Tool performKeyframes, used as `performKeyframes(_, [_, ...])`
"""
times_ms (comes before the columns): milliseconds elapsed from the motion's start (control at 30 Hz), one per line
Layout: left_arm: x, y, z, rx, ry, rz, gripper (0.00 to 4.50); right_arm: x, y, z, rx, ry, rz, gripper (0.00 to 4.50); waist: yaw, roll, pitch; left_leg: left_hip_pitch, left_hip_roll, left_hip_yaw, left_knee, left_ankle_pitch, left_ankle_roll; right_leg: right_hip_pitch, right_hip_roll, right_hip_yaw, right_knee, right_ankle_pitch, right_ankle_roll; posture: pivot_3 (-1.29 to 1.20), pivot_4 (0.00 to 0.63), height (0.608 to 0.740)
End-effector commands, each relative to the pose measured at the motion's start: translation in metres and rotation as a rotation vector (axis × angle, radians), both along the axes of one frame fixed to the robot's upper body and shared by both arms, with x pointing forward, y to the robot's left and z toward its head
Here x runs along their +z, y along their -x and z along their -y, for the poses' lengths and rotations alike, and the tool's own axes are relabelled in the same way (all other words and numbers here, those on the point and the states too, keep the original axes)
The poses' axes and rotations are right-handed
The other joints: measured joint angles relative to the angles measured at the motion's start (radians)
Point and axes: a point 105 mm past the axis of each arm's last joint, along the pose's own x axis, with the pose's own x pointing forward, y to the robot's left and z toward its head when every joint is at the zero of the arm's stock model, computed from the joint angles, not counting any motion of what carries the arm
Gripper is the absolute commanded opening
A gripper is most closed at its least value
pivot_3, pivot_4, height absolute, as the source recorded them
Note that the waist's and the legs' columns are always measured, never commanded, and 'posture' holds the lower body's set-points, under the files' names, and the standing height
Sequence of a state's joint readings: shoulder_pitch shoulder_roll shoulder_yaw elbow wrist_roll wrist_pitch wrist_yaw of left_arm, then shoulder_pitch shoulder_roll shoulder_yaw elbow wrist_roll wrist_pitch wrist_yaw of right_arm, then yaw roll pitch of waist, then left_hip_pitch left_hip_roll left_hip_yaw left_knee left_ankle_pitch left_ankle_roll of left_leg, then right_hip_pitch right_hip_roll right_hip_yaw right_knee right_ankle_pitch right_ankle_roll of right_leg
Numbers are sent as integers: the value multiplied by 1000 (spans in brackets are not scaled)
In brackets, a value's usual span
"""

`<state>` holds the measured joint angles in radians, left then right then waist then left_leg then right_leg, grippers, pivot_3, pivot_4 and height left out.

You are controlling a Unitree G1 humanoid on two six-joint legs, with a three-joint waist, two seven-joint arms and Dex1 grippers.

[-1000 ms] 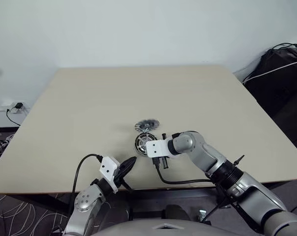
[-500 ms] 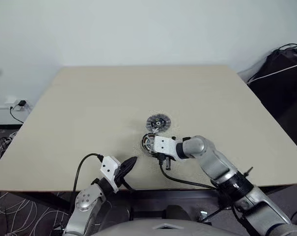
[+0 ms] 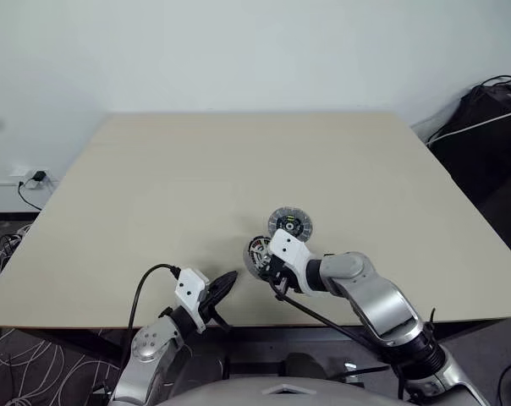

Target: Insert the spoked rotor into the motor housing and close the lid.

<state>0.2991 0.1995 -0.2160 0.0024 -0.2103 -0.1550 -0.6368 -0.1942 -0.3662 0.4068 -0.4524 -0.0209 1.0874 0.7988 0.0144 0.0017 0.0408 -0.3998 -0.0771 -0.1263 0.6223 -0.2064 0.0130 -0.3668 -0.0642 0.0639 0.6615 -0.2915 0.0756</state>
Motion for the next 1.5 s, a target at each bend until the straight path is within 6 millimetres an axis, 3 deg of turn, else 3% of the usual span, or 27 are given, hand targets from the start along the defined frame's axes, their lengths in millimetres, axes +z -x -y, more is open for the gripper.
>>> performKeyframes(33, [16, -5, 5, -18, 25, 49, 0, 21, -11, -6, -41, -30, 59, 121, -1, 0, 0, 0, 0, 0, 0, 0, 0, 0, 0, 0, 0, 0, 0, 0, 0, 740])
performKeyframes(333, [18, -1, 5, -8, 28, 33, 0, 14, -14, -15, -128, -16, -23, 121, -6, 0, 0, 0, 1, 0, -1, 0, 0, -1, -1, 0, 0, 0, 0, 0, 0, 740])
performKeyframes(533, [17, -1, 6, -8, 28, 31, 0, -2, -22, -25, -182, -2, -20, 121, -12, 0, 0, 0, 0, 0, -1, 0, 0, -1, 0, 0, 0, 0, 0, 0, 0, 740])
performKeyframes(700, [15, -2, 5, -8, 24, 28, 0, -2, -25, -39, -197, -52, -17, 1743, -18, 1, 0, 0, 0, 0, -1, 0, 0, -1, 1, 0, 1, 0, 0, 0, 0, 740])
performKeyframes(800, [13, -1, 4, -12, 22, 24, 0, 16, -29, -50, -147, -107, 78, 2679, -25, 1, 0, 0, 0, 0, -1, 0, 0, -1, 1, 0, 1, 0, 0, 0, 0, 740])
performKeyframes(967, [12, -2, 4, -18, 20, 22, 0, 33, -32, -47, -26, -83, 228, 2679, -27, 1, 0, 0, 0, 0, 0, 0, 0, 0, 1, 0, 1, 0, 1, 0, 0, 740])
performKeyframes(1233, [9, -2, 4, -22, 21, 17, 0, 17, -13, -25, 241, 100, 320, 2679, -27, 1, 0, 0, 0, 0, -1, 0, 0, 0, 1, 0, 0, 0, 1, 0, 0, 740])
performKeyframes(1500, [9, -1, 2, -24, 19, 16, 0, 1, -2, -19, 344, 180, 329, 2679, -24, 1, 0, 0, 0, 0, 0, 0, 0, 0, 0, 0, 0, 0, 1, 0, 0, 740])
